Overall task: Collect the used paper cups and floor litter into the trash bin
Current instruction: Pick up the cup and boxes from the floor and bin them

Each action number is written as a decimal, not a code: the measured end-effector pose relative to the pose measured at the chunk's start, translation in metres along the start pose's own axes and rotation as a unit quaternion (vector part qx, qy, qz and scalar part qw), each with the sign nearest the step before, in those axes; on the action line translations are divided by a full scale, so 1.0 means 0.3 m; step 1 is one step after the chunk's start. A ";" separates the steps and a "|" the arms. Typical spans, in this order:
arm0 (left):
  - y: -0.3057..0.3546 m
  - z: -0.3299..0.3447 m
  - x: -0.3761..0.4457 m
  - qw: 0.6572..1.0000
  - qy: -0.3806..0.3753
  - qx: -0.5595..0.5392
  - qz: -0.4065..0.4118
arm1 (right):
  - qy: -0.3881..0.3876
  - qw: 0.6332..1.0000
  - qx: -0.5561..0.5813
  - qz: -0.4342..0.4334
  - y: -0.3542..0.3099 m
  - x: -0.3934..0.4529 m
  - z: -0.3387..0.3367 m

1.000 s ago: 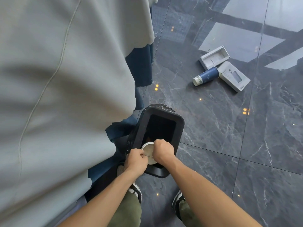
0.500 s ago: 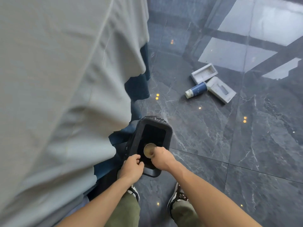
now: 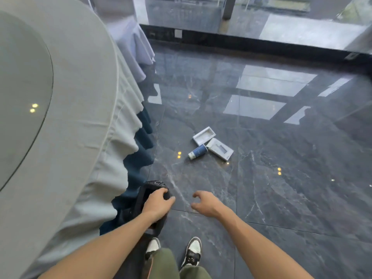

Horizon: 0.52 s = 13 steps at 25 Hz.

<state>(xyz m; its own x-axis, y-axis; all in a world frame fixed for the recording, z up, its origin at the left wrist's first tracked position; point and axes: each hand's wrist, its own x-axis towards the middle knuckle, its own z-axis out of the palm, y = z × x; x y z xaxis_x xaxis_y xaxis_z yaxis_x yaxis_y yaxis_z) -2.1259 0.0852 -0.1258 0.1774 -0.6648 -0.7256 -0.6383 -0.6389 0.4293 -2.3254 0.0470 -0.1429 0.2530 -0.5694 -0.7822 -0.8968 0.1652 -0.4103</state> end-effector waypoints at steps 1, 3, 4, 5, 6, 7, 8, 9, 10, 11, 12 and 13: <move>0.076 -0.002 -0.015 1.000 0.002 -0.011 0.017 | 0.017 1.000 0.002 0.005 0.019 -0.028 -0.069; 0.210 -0.012 -0.019 0.999 0.007 -0.013 0.051 | 0.044 0.999 0.011 0.012 0.054 -0.057 -0.195; 0.271 -0.020 -0.003 0.998 0.008 -0.005 0.065 | 0.055 0.998 0.010 0.017 0.066 -0.059 -0.260; 0.336 -0.035 0.021 0.997 0.010 0.003 0.079 | 0.067 0.997 0.008 0.022 0.073 -0.060 -0.331; 0.396 -0.051 0.053 0.996 0.012 0.007 0.093 | 0.081 0.996 0.006 0.025 0.084 -0.050 -0.400; 0.451 -0.067 0.084 0.994 0.013 0.010 0.107 | 0.091 0.996 0.003 0.027 0.094 -0.035 -0.459; 0.510 -0.081 0.118 0.993 0.011 0.009 0.119 | 0.097 0.995 0.000 0.030 0.101 -0.016 -0.520; 0.559 -0.090 0.156 0.992 0.010 0.009 0.123 | 0.103 0.994 -0.003 0.036 0.108 0.006 -0.571; 0.617 -0.097 0.221 0.992 0.010 0.012 0.128 | 0.115 0.992 -0.009 0.043 0.119 0.048 -0.635; 0.669 -0.104 0.278 0.991 0.010 0.016 0.129 | 0.126 0.991 -0.019 0.047 0.126 0.081 -0.696; 0.701 -0.111 0.306 0.991 0.010 0.016 0.129 | 0.132 0.990 -0.024 0.049 0.131 0.095 -0.731; 0.743 -0.117 0.357 0.992 0.005 0.019 0.127 | 0.138 0.988 -0.020 0.060 0.141 0.128 -0.778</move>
<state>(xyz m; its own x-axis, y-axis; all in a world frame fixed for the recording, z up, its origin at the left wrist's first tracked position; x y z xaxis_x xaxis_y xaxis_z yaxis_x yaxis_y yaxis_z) -2.2228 -0.1421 -0.0888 0.0134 -0.8064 -0.5912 -0.6907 -0.4350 0.5776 -2.4383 -0.1559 -0.0809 0.0412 -0.7465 -0.6641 -0.9292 0.2157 -0.3001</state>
